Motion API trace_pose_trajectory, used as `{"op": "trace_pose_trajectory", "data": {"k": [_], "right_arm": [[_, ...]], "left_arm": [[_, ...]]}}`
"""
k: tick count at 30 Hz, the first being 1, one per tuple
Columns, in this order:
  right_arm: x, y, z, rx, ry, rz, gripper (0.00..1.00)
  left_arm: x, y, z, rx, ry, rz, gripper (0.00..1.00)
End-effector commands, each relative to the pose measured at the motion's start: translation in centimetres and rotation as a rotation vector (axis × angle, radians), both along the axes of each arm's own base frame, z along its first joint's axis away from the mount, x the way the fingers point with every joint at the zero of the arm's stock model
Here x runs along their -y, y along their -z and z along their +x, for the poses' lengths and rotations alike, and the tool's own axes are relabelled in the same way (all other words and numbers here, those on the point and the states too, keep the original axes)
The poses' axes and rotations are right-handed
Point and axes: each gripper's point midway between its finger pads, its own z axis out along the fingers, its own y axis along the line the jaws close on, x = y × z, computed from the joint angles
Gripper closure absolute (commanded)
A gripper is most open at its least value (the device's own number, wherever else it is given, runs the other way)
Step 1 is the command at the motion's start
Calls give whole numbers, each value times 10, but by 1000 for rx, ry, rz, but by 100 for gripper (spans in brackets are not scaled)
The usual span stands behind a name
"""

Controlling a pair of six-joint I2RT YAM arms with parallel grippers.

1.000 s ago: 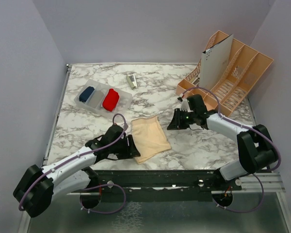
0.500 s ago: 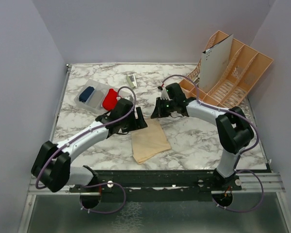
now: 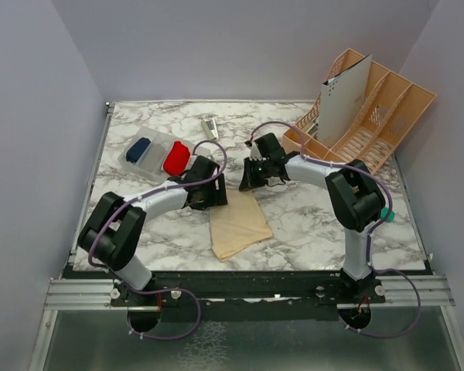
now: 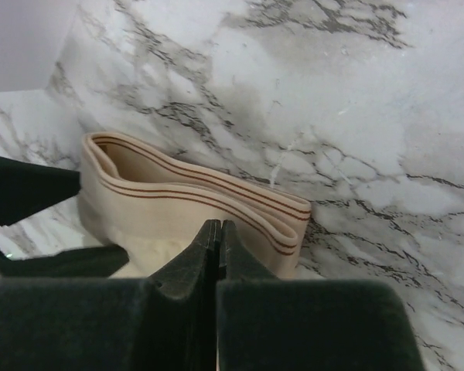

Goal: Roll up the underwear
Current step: Fold the underwear at the center of the board.

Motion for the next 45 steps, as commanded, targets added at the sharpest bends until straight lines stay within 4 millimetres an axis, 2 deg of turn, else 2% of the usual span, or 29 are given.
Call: {"op": "trace_pose_trajectory", "data": {"k": [1,6,10,12,16,19,22,25,27,31,33,37,40,43,45], "right_arm": [[16,26,2,5,6,-126,98],[29,43,6,7,10,-227,98],[49,52,17,52,62,-335,98],[51,55,18,52,57,-354,98],[48,54,21,54,52,-345,96],[26,35,17,57,-17,-235,94],[7,3,17,84,-43,-115,92],[-1,-24,21,113,-30,-54,92],[-9,-39,20,117,-28,9,94],[-29,-48,11,114,-35,85,96],[-40,-44,8,103,-51,88,96],[-52,-18,8,69,-37,38,98],[-44,14,9,43,8,-70,98],[-44,43,13,21,-23,-136,98],[-36,61,14,-4,-24,-260,98]], "left_arm": [[-26,31,16,-1,-43,167,26],[-56,54,8,-43,-106,306,31],[-72,60,-2,-70,-118,376,43],[-73,60,-7,-78,-106,375,46],[-65,56,-7,-78,-79,337,46],[-52,48,-2,-67,-48,282,44],[-31,22,8,-12,-26,175,35],[-18,-9,19,54,-22,101,33],[-19,-25,23,87,-37,89,33],[-41,-38,20,127,-117,145,36],[-51,-40,14,140,-144,152,38],[-64,-43,4,149,-181,134,39],[-71,-49,2,161,-192,125,39],[-73,-54,2,175,-197,111,39],[-71,-56,2,175,-185,100,39]]}}
